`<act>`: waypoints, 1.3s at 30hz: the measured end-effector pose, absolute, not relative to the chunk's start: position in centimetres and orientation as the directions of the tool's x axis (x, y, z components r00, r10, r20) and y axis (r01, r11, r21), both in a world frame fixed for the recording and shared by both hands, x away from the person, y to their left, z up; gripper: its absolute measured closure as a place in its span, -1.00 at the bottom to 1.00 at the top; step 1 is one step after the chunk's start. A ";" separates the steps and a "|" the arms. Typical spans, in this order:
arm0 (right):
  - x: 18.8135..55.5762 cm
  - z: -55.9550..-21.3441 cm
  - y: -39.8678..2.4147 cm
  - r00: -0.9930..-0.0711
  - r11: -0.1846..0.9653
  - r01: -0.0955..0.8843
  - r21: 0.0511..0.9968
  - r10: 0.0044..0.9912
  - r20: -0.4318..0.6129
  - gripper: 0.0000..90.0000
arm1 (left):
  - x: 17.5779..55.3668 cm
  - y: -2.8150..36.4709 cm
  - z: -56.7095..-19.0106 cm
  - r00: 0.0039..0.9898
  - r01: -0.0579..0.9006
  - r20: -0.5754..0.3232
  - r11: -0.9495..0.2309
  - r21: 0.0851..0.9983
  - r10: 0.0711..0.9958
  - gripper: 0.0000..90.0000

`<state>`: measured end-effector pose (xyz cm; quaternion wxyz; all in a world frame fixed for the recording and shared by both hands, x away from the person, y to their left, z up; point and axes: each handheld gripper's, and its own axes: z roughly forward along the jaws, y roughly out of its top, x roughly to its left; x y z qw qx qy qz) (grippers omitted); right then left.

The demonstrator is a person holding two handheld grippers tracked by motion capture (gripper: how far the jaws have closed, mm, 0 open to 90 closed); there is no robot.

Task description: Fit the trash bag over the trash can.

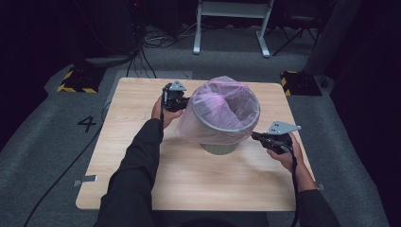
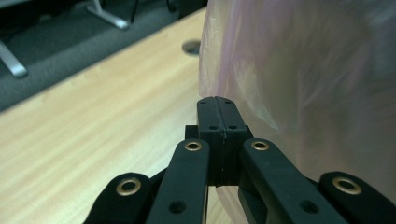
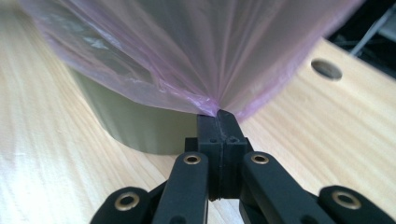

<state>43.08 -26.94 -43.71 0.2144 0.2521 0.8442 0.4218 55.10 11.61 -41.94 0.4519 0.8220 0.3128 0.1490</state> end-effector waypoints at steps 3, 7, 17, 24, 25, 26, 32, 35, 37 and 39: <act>43.7 -44.3 -27.2 -0.776 0.520 0.275 0.809 0.616 -0.133 1.00 | 55.3 11.1 -43.1 0.764 0.404 -0.047 -0.421 0.812 0.643 1.00; 44.2 -44.8 -27.4 -0.769 0.542 0.303 0.784 0.625 -0.135 1.00 | 55.5 10.5 -44.2 0.763 0.441 -0.051 -0.461 0.770 0.645 1.00; 44.0 -44.3 -29.0 -0.747 0.457 0.347 0.819 0.663 -0.053 0.28 | 53.8 14.6 -43.0 0.652 0.447 -0.048 -0.332 0.830 0.757 -0.27; 42.1 -42.1 -31.9 -0.743 0.399 0.329 0.856 0.669 -0.026 -0.30 | 50.0 19.1 -40.6 0.647 0.352 0.006 -0.306 0.884 0.762 -0.55; 41.5 -41.2 -32.7 -0.736 0.370 0.327 0.870 0.677 -0.012 -0.39 | 48.4 20.0 -40.2 0.665 0.341 0.031 -0.340 0.876 0.746 -0.60; 41.5 -41.2 -32.7 -0.736 0.370 0.327 0.870 0.677 -0.012 -0.39 | 48.4 20.0 -40.2 0.665 0.341 0.031 -0.340 0.876 0.746 -0.64; 40.7 -37.1 -32.2 -0.730 0.333 0.274 0.902 0.682 -0.030 -0.39 | 42.8 20.4 -42.5 0.729 0.340 0.072 -0.452 0.824 0.680 -0.65; 41.1 -34.3 -30.6 -0.736 0.324 0.241 0.915 0.675 -0.045 -0.38 | 40.5 20.2 -44.3 0.752 0.344 0.074 -0.486 0.804 0.655 -0.65; 41.5 -32.7 -29.5 -0.743 0.323 0.227 0.919 0.667 -0.051 -0.37 | 39.5 20.0 -45.2 0.773 0.346 0.053 -0.489 0.801 0.632 -0.65; 42.1 -31.6 -28.2 -0.750 0.342 0.222 0.913 0.659 -0.064 -0.40 | 38.4 19.7 -46.0 0.777 0.339 0.077 -0.519 0.785 0.624 -0.65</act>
